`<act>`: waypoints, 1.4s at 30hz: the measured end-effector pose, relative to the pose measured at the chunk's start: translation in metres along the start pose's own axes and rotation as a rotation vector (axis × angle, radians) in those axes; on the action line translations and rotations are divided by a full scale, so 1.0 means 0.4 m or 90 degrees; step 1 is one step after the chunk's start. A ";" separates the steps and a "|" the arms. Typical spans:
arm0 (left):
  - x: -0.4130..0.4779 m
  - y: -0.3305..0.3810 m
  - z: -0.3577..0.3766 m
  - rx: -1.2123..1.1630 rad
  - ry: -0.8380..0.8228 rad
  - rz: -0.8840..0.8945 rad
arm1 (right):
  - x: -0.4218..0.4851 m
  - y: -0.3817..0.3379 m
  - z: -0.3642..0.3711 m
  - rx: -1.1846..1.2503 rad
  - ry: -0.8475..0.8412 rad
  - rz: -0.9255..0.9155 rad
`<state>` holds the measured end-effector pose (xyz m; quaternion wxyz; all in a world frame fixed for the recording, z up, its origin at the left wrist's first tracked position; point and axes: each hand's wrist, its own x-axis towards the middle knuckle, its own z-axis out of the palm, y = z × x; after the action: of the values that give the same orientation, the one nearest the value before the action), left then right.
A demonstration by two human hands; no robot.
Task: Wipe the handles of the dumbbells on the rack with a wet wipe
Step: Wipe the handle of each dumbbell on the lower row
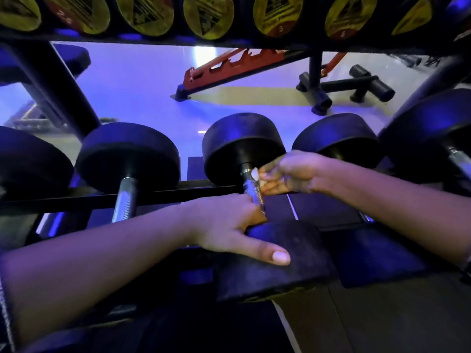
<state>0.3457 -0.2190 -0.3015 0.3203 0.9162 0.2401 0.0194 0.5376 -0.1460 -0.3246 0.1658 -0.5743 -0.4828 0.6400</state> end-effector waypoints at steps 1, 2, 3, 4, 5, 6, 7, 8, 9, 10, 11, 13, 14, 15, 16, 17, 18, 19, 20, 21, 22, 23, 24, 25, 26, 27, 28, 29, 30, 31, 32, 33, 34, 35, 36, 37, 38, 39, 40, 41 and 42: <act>-0.003 -0.002 0.003 0.021 0.016 0.007 | -0.011 -0.004 0.007 0.013 0.027 -0.018; -0.004 -0.001 0.009 0.046 0.024 0.008 | -0.022 0.001 0.013 -0.009 0.066 -0.030; -0.007 0.002 0.009 0.062 0.034 0.008 | -0.040 0.013 0.019 -0.039 0.076 -0.030; -0.010 0.001 0.008 0.058 0.053 0.014 | -0.059 0.032 0.027 -0.081 0.078 -0.030; -0.013 -0.002 0.007 0.058 0.073 0.038 | -0.083 0.045 0.036 -0.130 0.083 -0.022; -0.013 0.002 0.005 0.071 0.077 0.054 | -0.108 0.048 0.044 -0.152 0.090 -0.030; -0.009 0.002 0.009 0.087 0.064 0.050 | -0.127 0.040 0.052 -0.168 0.110 -0.045; -0.003 0.000 0.015 0.100 0.037 0.025 | -0.137 0.023 0.056 -0.168 0.129 -0.073; 0.004 -0.006 0.022 0.105 0.016 -0.013 | -0.136 0.000 0.059 -0.170 0.162 -0.115; 0.006 -0.006 0.024 0.104 0.005 -0.053 | -0.125 -0.020 0.061 -0.212 0.213 -0.159; 0.005 -0.003 0.025 0.102 0.004 -0.074 | -0.115 -0.039 0.069 -0.289 0.263 -0.201; -0.003 0.008 0.014 0.096 0.021 -0.046 | -0.091 -0.052 0.089 -0.400 0.335 -0.247; -0.006 0.017 0.005 0.090 0.020 -0.040 | -0.086 -0.049 0.097 -0.403 0.345 -0.245; -0.013 0.025 0.002 0.085 0.013 -0.053 | -0.087 -0.036 0.100 -0.402 0.344 -0.242; -0.017 0.033 0.002 0.085 0.005 -0.067 | -0.096 -0.024 0.100 -0.419 0.335 -0.243; -0.018 0.037 0.000 0.081 0.004 -0.073 | -0.114 -0.012 0.101 -0.448 0.316 -0.245; -0.014 0.044 0.000 0.077 0.005 -0.074 | -0.132 -0.003 0.101 -0.472 0.292 -0.242; -0.013 0.051 -0.002 0.074 0.004 -0.076 | -0.149 0.003 0.103 -0.478 0.273 -0.236; -0.013 0.055 -0.006 0.074 0.004 -0.071 | -0.154 0.004 0.105 -0.465 0.267 -0.233; -0.009 0.056 -0.008 0.089 0.015 -0.055 | -0.152 -0.001 0.107 -0.444 0.276 -0.229; -0.007 0.053 -0.010 0.110 0.051 -0.016 | -0.141 -0.010 0.110 -0.430 0.293 -0.228; -0.007 0.050 -0.008 0.124 0.093 0.033 | -0.125 -0.023 0.114 -0.419 0.315 -0.232; -0.008 0.049 -0.007 0.131 0.118 0.063 | -0.106 -0.036 0.117 -0.409 0.336 -0.240; -0.011 0.047 -0.005 0.136 0.128 0.070 | -0.091 -0.049 0.121 -0.396 0.352 -0.250; -0.015 0.048 -0.001 0.143 0.134 0.072 | -0.078 -0.056 0.123 -0.390 0.364 -0.262; -0.018 0.049 0.000 0.152 0.138 0.073 | -0.079 -0.058 0.124 -0.395 0.368 -0.269; -0.021 0.053 0.001 0.153 0.141 0.072 | -0.084 -0.052 0.121 -0.403 0.363 -0.270; -0.023 0.053 0.002 0.152 0.145 0.069 | -0.099 -0.042 0.118 -0.404 0.344 -0.258; -0.022 0.053 0.003 0.153 0.148 0.070 | -0.117 -0.026 0.112 -0.403 0.318 -0.243; -0.021 0.051 0.005 0.158 0.148 0.070 | -0.139 -0.011 0.111 -0.406 0.291 -0.228; -0.020 0.049 0.005 0.165 0.148 0.072 | -0.157 0.001 0.111 -0.412 0.270 -0.222; -0.017 0.048 0.005 0.169 0.149 0.073 | -0.168 0.008 0.113 -0.417 0.264 -0.221; -0.015 0.048 0.005 0.165 0.151 0.074 | -0.166 0.009 0.113 -0.408 0.272 -0.220; -0.014 0.046 0.004 0.153 0.153 0.075 | -0.161 0.001 0.115 -0.385 0.282 -0.222; -0.013 0.045 0.006 0.141 0.155 0.076 | -0.148 -0.008 0.115 -0.359 0.294 -0.225; -0.012 0.044 0.007 0.134 0.156 0.075 | -0.134 -0.019 0.112 -0.338 0.308 -0.229; -0.012 0.043 0.009 0.134 0.155 0.071 | -0.119 -0.029 0.110 -0.316 0.320 -0.231; -0.013 0.043 0.011 0.135 0.153 0.071 | -0.104 -0.035 0.106 -0.301 0.330 -0.233; -0.013 0.043 0.012 0.137 0.153 0.070 | -0.099 -0.039 0.104 -0.294 0.338 -0.237; -0.015 0.044 0.013 0.135 0.152 0.067 | -0.099 -0.037 0.104 -0.305 0.334 -0.239; -0.015 0.047 0.012 0.137 0.152 0.063 | -0.110 -0.032 0.105 -0.336 0.320 -0.241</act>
<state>0.3492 -0.2371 -0.2933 0.1881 0.9471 0.2319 0.1176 0.5081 -0.1916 -0.2943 0.2403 -0.6368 -0.6719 0.2921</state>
